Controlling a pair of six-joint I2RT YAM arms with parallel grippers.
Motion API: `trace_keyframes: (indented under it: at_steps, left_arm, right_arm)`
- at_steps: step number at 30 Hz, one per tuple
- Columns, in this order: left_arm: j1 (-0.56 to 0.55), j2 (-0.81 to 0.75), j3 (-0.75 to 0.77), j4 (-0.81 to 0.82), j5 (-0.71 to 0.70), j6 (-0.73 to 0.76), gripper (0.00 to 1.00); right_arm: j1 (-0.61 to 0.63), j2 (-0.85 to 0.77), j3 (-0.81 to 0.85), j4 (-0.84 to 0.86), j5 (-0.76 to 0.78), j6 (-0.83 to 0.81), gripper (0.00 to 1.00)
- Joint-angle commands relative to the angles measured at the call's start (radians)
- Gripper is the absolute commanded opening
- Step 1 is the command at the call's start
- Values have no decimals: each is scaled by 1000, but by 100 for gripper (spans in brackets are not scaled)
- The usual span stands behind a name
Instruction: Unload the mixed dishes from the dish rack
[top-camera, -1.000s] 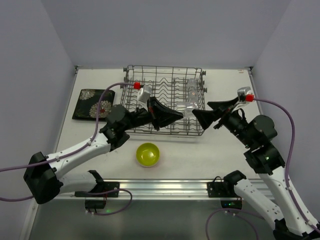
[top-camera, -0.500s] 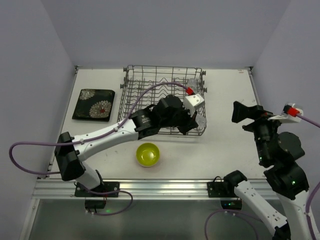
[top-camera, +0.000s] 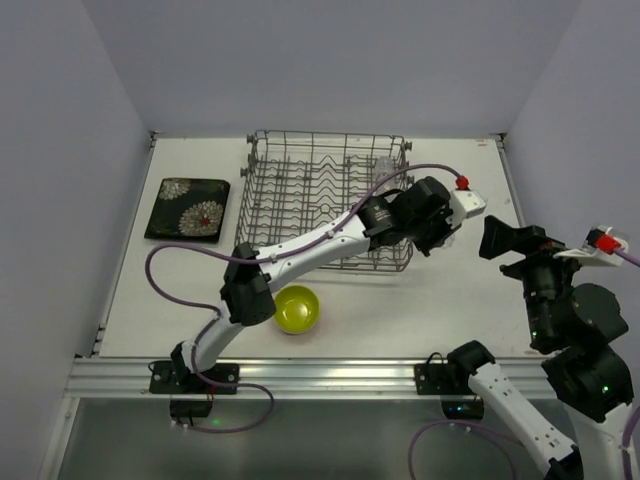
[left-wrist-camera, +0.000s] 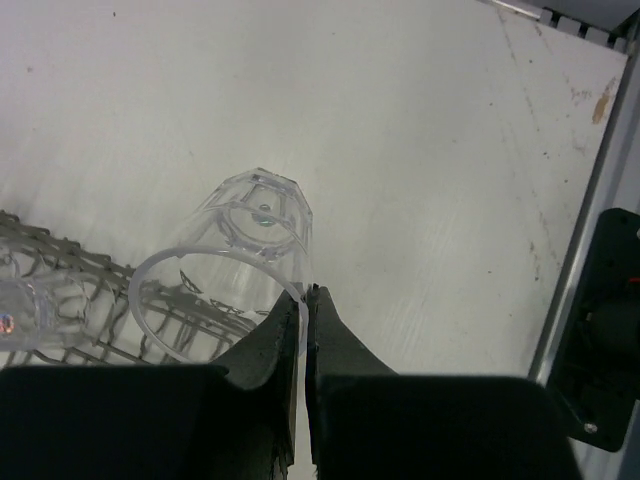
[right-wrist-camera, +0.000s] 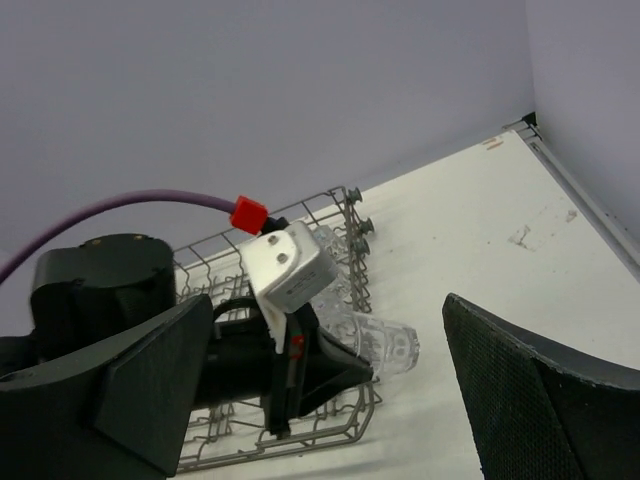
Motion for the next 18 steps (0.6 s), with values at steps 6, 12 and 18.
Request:
trace_keyframes:
  at_steps: [6, 12, 18]
  left_arm:
    - [-112, 87, 86, -46, -93, 372, 0]
    - [-161, 82, 29, -54, -64, 479, 0]
    - [-187, -14, -130, -114, 69, 505, 0]
  right_arm:
    - [0, -75, 51, -68, 68, -22, 99]
    - [1, -86, 63, -68, 77, -19, 99]
    - [1, -93, 68, -63, 115, -25, 99]
